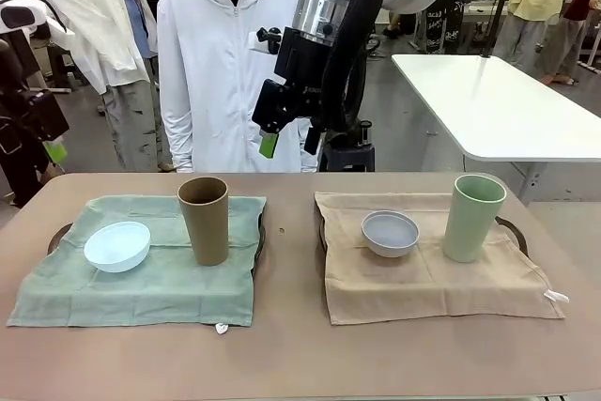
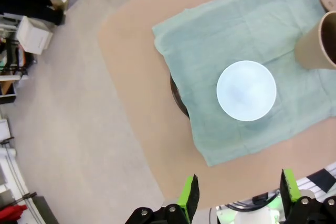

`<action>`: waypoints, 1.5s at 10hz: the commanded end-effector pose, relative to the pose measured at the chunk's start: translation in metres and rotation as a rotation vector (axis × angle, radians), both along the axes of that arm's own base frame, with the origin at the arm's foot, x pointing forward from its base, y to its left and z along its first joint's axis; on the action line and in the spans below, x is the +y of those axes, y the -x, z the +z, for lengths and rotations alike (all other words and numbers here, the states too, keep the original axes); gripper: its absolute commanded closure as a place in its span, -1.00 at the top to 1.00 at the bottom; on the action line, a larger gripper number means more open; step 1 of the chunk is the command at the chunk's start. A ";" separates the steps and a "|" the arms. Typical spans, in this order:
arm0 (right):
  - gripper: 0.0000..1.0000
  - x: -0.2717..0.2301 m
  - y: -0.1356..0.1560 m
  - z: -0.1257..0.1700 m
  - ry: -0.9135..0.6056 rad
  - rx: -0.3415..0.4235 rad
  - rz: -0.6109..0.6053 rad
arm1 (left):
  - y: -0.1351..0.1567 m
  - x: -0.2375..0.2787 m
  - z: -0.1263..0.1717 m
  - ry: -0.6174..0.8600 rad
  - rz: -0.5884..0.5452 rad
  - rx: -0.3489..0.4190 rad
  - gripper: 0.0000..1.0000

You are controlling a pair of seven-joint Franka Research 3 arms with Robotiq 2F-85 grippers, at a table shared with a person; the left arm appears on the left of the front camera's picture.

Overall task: Set up a tray with a mat and arrange the tableware.
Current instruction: Place the Picnic Bowl and Reusable plastic cup back onto the Handle tray in front of the human's position.

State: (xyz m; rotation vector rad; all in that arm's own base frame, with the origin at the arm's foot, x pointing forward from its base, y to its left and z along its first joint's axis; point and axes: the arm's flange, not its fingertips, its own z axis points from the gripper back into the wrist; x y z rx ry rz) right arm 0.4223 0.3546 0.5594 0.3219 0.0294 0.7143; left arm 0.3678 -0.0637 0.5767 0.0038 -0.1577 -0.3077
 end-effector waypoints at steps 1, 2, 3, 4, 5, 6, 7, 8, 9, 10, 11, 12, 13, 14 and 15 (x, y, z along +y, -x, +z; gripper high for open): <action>1.00 -0.005 -0.001 -0.011 -0.052 0.000 0.013 | 0.000 0.002 -0.007 -0.001 -0.022 -0.016 0.66; 1.00 -0.005 -0.001 -0.011 -0.052 0.000 0.013 | 0.000 0.002 -0.007 -0.001 -0.022 -0.016 0.66; 1.00 -0.005 -0.001 -0.011 -0.052 0.000 0.013 | 0.000 0.002 -0.007 -0.001 -0.022 -0.016 0.66; 1.00 -0.005 -0.001 -0.011 -0.052 0.000 0.013 | 0.000 0.002 -0.007 -0.001 -0.022 -0.016 0.66; 1.00 -0.005 -0.001 -0.011 -0.052 0.000 0.013 | 0.000 0.002 -0.007 -0.001 -0.022 -0.016 0.66; 1.00 -0.005 -0.001 -0.011 -0.052 0.000 0.013 | 0.000 0.002 -0.007 -0.001 -0.022 -0.016 0.66; 1.00 -0.005 -0.001 -0.011 -0.052 0.000 0.013 | 0.000 0.002 -0.007 -0.001 -0.022 -0.016 0.66; 1.00 -0.005 -0.001 -0.011 -0.052 0.000 0.013 | 0.000 0.002 -0.007 -0.001 -0.022 -0.016 0.66; 1.00 -0.005 -0.001 -0.011 -0.052 0.000 0.013 | 0.000 0.002 -0.007 -0.001 -0.022 -0.016 0.66; 1.00 -0.005 -0.001 -0.011 -0.052 0.000 0.013 | 0.000 0.002 -0.007 -0.001 -0.022 -0.016 0.66; 1.00 -0.005 -0.001 -0.011 -0.052 0.000 0.013 | 0.000 0.002 -0.007 -0.001 -0.022 -0.016 0.66; 1.00 -0.005 -0.001 -0.011 -0.052 0.000 0.013 | 0.000 0.002 -0.007 -0.001 -0.022 -0.016 0.66; 1.00 -0.001 -0.005 -0.007 -0.025 0.002 0.006 | 0.000 0.002 -0.007 -0.001 -0.022 -0.016 0.66; 1.00 -0.012 -0.007 -0.002 -0.023 0.003 0.012 | -0.001 0.000 -0.005 0.000 -0.004 -0.001 0.67; 1.00 -0.039 -0.012 -0.008 -0.053 0.038 -0.016 | -0.007 0.008 -0.012 0.043 0.010 0.050 0.67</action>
